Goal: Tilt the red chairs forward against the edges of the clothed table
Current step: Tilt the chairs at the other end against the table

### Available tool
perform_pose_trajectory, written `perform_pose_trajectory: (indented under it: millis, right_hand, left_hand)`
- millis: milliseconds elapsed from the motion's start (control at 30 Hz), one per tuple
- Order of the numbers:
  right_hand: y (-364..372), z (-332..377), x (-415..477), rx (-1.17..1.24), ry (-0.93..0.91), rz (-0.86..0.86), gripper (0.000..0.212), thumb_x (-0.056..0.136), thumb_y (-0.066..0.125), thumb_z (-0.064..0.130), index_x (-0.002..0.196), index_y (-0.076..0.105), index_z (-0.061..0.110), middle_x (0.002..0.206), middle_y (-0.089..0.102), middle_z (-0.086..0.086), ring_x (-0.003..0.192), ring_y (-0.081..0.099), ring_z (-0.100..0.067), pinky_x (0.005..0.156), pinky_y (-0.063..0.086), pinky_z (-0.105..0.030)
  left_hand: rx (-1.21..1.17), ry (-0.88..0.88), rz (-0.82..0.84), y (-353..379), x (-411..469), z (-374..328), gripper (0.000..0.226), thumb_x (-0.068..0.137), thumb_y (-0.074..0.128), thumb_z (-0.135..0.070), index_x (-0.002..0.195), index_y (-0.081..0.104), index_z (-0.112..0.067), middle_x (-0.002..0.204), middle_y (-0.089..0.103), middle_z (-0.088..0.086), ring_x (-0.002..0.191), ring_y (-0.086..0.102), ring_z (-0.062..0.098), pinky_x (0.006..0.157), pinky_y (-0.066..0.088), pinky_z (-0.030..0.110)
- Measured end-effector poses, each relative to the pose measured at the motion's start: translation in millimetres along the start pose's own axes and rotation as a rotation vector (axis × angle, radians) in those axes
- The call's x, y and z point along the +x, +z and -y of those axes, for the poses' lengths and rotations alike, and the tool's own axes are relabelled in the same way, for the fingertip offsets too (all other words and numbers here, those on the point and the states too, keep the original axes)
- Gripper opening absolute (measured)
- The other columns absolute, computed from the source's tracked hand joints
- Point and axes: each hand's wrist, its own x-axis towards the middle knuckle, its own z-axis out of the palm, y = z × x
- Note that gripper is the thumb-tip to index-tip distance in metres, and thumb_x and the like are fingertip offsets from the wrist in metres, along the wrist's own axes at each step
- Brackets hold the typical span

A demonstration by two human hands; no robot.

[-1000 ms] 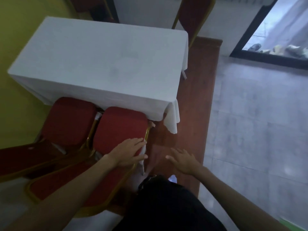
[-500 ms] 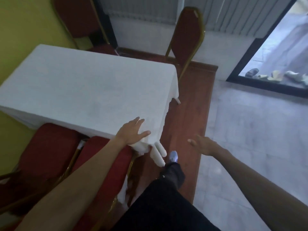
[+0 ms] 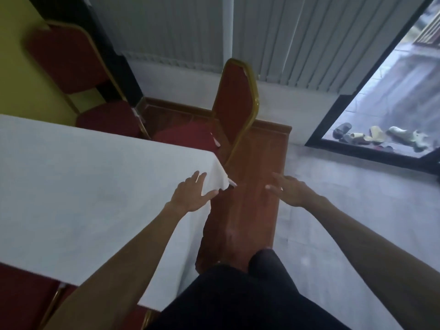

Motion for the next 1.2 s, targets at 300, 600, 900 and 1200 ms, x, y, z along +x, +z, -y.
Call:
perform_pose_trajectory:
  millis: [300, 600, 900, 1200]
  right_hand:
    - [-127, -90, 165, -0.093, -0.158, 0.059, 0.083, 0.093, 0.031, 0.072, 0.158, 0.018, 0.021, 0.162, 0.026, -0.008, 0.148, 0.026, -0.029, 0.119, 0.023, -0.045]
    - [-238, -130, 312, -0.252, -0.361, 0.051, 0.094, 0.085, 0.024, 0.084, 0.157, 0.020, 0.024, 0.161, 0.028, -0.006, 0.146, 0.030, -0.027, 0.118, 0.028, -0.048]
    - [-315, -94, 448, -0.395, -0.631, 0.067, 0.091, 0.088, 0.029, 0.079, 0.158, 0.014, 0.021, 0.159, 0.028, -0.015, 0.144, 0.030, -0.032, 0.115, 0.028, -0.049]
    - [-356, -39, 581, -0.656, -1.008, 0.160, 0.100, 0.082, 0.030, 0.089, 0.158, 0.008, 0.027, 0.164, 0.009, -0.020, 0.150, 0.016, -0.035, 0.118, 0.023, -0.056]
  left_hand:
    - [-0.221, -0.101, -0.076, -38, 145, -74, 0.087, 0.089, 0.039, -0.074, 0.154, 0.025, -0.018, 0.161, 0.024, 0.010, 0.143, 0.033, 0.030, 0.113, 0.029, 0.045]
    - [-0.331, -0.187, -0.129, -72, 256, -132, 0.092, 0.088, 0.034, -0.077, 0.155, 0.021, -0.015, 0.159, 0.025, 0.015, 0.143, 0.031, 0.032, 0.113, 0.028, 0.046]
    - [-0.645, -0.356, -0.267, -72, 370, -168, 0.099, 0.079, 0.035, -0.084, 0.154, 0.023, -0.021, 0.160, 0.025, 0.011, 0.142, 0.033, 0.030, 0.112, 0.029, 0.046]
    - [-0.870, -0.545, -0.242, -91, 439, -172, 0.105, 0.073, 0.035, -0.092, 0.156, 0.011, -0.032, 0.164, 0.014, -0.002, 0.147, 0.023, 0.022, 0.116, 0.028, 0.049]
